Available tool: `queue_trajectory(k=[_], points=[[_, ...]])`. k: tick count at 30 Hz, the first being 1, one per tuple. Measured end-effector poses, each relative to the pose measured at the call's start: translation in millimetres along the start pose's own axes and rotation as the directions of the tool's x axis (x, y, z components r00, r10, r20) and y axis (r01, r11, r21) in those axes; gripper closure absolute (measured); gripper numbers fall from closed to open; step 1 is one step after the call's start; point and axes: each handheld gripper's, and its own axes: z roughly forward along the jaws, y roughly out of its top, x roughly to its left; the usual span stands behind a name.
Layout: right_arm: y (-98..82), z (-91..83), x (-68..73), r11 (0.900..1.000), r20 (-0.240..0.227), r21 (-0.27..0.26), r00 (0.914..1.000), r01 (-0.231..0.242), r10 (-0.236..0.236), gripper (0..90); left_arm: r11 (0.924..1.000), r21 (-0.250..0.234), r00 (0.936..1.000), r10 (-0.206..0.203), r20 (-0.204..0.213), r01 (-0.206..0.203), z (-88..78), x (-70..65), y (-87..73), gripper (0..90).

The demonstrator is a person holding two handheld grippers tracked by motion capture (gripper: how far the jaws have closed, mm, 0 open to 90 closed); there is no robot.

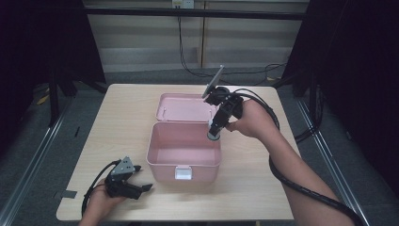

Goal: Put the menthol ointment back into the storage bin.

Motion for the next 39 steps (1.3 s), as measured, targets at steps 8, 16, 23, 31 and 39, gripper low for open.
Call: queue_trajectory(k=[8,16,23,31,39], points=[[15.2,12.5,1.3,0.993,-0.014,0.003,0.9932,-0.116,0.116,50.8,1.0,-0.001,1.0,0.001,-0.001,-0.001,-0.2,0.4,0.0,15.3],[20.5,24.3,-7.1,0.976,-0.015,-0.007,0.9763,-0.216,0.216,50.8,1.0,0.0,1.0,-0.001,0.001,0.001,-0.1,0.2,0.0,15.3],[25.6,38.8,-8.6,0.963,-0.007,0.005,0.9625,-0.271,0.271,50.8,1.0,-0.003,1.0,-0.003,0.003,0.003,-0.1,0.5,-0.1,15.3],[31.9,57.0,-8.2,0.948,0.025,0.02,0.9483,-0.317,0.316,50.9,1.0,-0.005,1.0,-0.003,0.006,0.003,-0.3,1.0,-0.1,15.3],[32.7,77.1,-8.2,0.941,0.039,0.026,0.9405,-0.339,0.338,50.9,1.0,-0.004,1.0,-0.005,0.007,0.005,-0.4,1.1,-0.1,15.3]])
